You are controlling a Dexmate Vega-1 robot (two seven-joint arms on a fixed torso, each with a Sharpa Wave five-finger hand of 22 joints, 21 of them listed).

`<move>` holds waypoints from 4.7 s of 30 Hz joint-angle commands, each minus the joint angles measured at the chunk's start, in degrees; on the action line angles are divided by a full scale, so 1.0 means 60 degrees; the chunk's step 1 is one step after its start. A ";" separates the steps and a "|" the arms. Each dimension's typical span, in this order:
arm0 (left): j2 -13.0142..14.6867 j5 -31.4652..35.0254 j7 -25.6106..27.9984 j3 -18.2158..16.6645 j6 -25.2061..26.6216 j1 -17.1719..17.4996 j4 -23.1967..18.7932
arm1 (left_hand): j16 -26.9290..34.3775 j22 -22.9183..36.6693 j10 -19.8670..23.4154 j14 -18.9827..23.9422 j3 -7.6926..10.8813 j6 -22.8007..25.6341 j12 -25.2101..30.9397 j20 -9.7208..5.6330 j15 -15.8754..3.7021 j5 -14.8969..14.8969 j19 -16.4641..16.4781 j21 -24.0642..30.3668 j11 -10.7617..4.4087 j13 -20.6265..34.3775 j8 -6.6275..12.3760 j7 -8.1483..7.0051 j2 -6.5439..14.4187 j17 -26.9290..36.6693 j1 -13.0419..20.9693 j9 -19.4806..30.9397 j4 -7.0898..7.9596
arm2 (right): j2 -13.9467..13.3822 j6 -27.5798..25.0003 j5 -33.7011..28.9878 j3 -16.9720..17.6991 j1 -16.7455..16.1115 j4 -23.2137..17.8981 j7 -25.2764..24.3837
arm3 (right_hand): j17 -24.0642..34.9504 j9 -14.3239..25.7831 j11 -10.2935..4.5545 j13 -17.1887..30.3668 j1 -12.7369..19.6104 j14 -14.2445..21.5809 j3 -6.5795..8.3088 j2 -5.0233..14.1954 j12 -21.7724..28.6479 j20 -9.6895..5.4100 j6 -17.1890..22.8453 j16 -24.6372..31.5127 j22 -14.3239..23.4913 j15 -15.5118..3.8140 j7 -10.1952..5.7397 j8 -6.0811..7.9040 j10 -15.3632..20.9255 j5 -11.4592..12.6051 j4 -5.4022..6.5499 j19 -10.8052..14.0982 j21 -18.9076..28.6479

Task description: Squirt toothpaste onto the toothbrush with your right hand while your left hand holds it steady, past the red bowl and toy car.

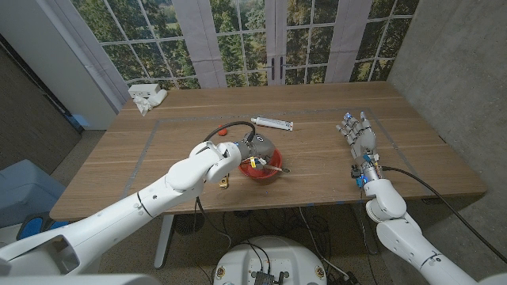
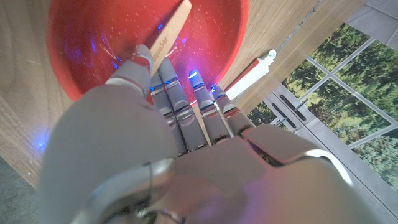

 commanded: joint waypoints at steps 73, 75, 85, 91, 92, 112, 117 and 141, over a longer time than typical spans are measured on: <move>0.0523 -0.8209 0.3801 -0.2460 0.4492 0.0725 -0.1257 | 0.0626 0.0090 0.0897 0.0949 -0.0299 0.0361 0.0714 0.0114 -0.1695 0.0243 0.1010 0.0288 -0.0544 0.2653 0.0630 0.0588 0.0555 0.0728 0.1293 0.0739 0.0001 | -0.0889 -0.1539 -0.1295 -0.0609 0.1067 -0.0449 -0.0106 | -0.0195 0.0053 -0.0110 0.0021 0.1541 -0.0024 0.0642 0.0135 0.0028 -0.0018 0.0250 -0.0160 0.0023 -0.0046 -0.0103 0.0142 0.0197 -0.0107 -0.1618 -0.0071 -0.0075; 0.0584 -0.8453 0.3809 -0.2491 0.4652 0.0668 -0.1312 | 0.0629 0.0090 0.0903 0.0962 -0.0302 0.0371 0.0721 0.0117 -0.1695 0.0246 0.1009 0.0285 -0.0521 0.2670 0.0626 0.0594 0.0553 0.0732 0.1305 0.0730 0.0003 | -0.0962 -0.1642 -0.1378 -0.0635 0.1114 -0.0511 -0.0106 | -0.0199 0.0054 -0.0113 0.0021 0.1612 -0.0023 0.0673 0.0146 0.0033 -0.0024 0.0268 -0.0161 0.0023 -0.0063 -0.0109 0.0146 0.0216 -0.0106 -0.1686 -0.0071 -0.0075; 0.0996 -0.9868 0.4042 -0.2943 0.5135 0.0585 -0.1556 | 0.0625 0.0096 0.0896 0.1011 -0.0331 0.0170 0.0757 0.0132 -0.1693 0.0272 0.1030 0.0279 -0.0494 0.2790 0.0492 0.0703 0.0542 0.0747 0.1385 0.0686 0.0015 | -0.1230 -0.2158 -0.1718 -0.0809 0.1409 -0.0740 -0.0069 | -0.0212 0.0055 -0.0134 0.0020 0.1864 -0.0035 0.0782 0.0195 0.0035 -0.0053 0.0304 -0.0171 0.0024 -0.0086 -0.0119 0.0147 0.0250 -0.0105 -0.1924 -0.0086 -0.0077; 0.1251 -1.0575 0.4326 -0.3167 0.5390 0.0595 -0.1628 | 0.0622 0.0097 0.0885 0.1026 -0.0349 0.0138 0.0776 0.0142 -0.1693 0.0279 0.1044 0.0278 -0.0472 0.2842 0.0466 0.0671 0.0545 0.0755 0.1411 0.0705 0.0023 | -0.1314 -0.2373 -0.1873 -0.0973 0.1670 -0.0748 0.0063 | -0.0213 0.0056 -0.0134 0.0020 0.1952 -0.0032 0.0809 0.0201 0.0033 -0.0056 0.0315 -0.0168 0.0025 -0.0075 -0.0116 0.0140 0.0260 -0.0110 -0.2019 -0.0089 -0.0075; 0.1306 -1.0722 0.4329 -0.3212 0.5403 0.0584 -0.1617 | 0.0623 0.0098 0.0878 0.1028 -0.0351 0.0136 0.0774 0.0144 -0.1693 0.0280 0.1044 0.0277 -0.0479 0.2846 0.0466 0.0673 0.0545 0.0757 0.1413 0.0709 0.0024 | -0.1335 -0.2408 -0.1921 -0.1007 0.1721 -0.0750 0.0086 | -0.0212 0.0056 -0.0133 0.0020 0.1963 -0.0039 0.0812 0.0201 0.0033 -0.0059 0.0315 -0.0170 0.0025 -0.0082 -0.0120 0.0138 0.0260 -0.0111 -0.2032 -0.0087 -0.0074; 0.2082 -1.3492 0.4336 -0.3848 0.5244 0.0294 -0.0842 | 0.0589 0.0104 0.0805 0.1021 -0.0405 0.0078 0.0750 0.0173 -0.1692 0.0299 0.1073 0.0271 -0.0430 0.2914 0.0421 0.0674 0.0573 0.0777 0.1485 0.0795 0.0042 | -0.1577 -0.3235 -0.2917 -0.1733 0.2721 -0.0871 0.0420 | -0.0204 0.0059 -0.0137 0.0022 0.2081 -0.0045 0.0834 0.0217 0.0027 -0.0067 0.0334 -0.0162 0.0027 -0.0086 -0.0123 0.0123 0.0271 -0.0124 -0.2169 -0.0092 -0.0071; 0.2164 -1.4075 0.4461 -0.3982 0.4966 0.0383 -0.0612 | 0.0591 0.0106 0.0794 0.1028 -0.0417 0.0045 0.0747 0.0180 -0.1691 0.0302 0.1088 0.0274 -0.0422 0.2931 0.0412 0.0664 0.0582 0.0787 0.1493 0.0825 0.0047 | -0.1685 -0.3513 -0.3235 -0.1883 0.2933 -0.1017 0.0454 | -0.0199 0.0060 -0.0133 0.0022 0.2106 -0.0053 0.0835 0.0224 0.0025 -0.0075 0.0347 -0.0161 0.0028 -0.0107 -0.0125 0.0122 0.0272 -0.0129 -0.2199 -0.0095 -0.0070; 0.2591 -1.6246 0.4634 -0.4340 0.4415 0.0482 0.0066 | 0.0618 0.0115 0.0849 0.1133 -0.0489 0.0056 0.0739 0.0196 -0.1690 0.0336 0.1199 0.0307 -0.0376 0.2941 0.0382 0.0770 0.0598 0.0829 0.1536 0.0898 0.0048 | -0.1799 -0.4365 -0.4580 -0.2611 0.3856 -0.1229 0.0669 | -0.0186 0.0065 -0.0158 0.0026 0.2240 -0.0093 0.0849 0.0265 0.0014 -0.0049 0.0461 -0.0160 0.0030 -0.0109 -0.0188 0.0136 0.0262 -0.0136 -0.2332 -0.0178 -0.0092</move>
